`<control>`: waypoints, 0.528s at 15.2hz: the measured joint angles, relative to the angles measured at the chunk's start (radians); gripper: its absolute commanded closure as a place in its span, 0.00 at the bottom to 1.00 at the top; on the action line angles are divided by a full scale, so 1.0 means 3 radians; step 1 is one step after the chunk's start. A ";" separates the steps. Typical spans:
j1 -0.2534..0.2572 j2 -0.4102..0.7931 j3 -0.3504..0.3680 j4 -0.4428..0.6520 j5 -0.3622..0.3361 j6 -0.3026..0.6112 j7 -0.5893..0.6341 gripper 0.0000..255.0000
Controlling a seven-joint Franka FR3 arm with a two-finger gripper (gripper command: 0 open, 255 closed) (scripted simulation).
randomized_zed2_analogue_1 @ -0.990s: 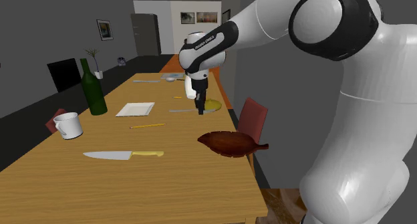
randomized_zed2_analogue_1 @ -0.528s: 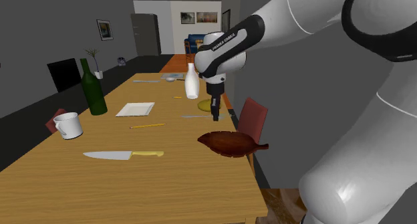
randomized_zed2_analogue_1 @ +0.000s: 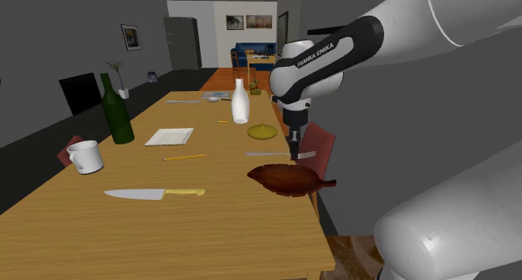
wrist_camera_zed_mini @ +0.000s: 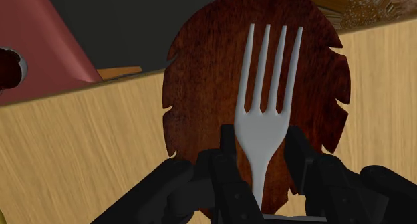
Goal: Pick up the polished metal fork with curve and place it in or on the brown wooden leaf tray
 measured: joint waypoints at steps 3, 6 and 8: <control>-0.0001 -0.0009 -0.0006 -0.0123 0.0002 0.0114 -0.0011 1.00; -0.0004 0.0039 -0.0001 -0.0219 -0.0001 0.0255 -0.0008 1.00; -0.0004 0.0096 0.0009 -0.0267 -0.0003 0.0361 0.0004 1.00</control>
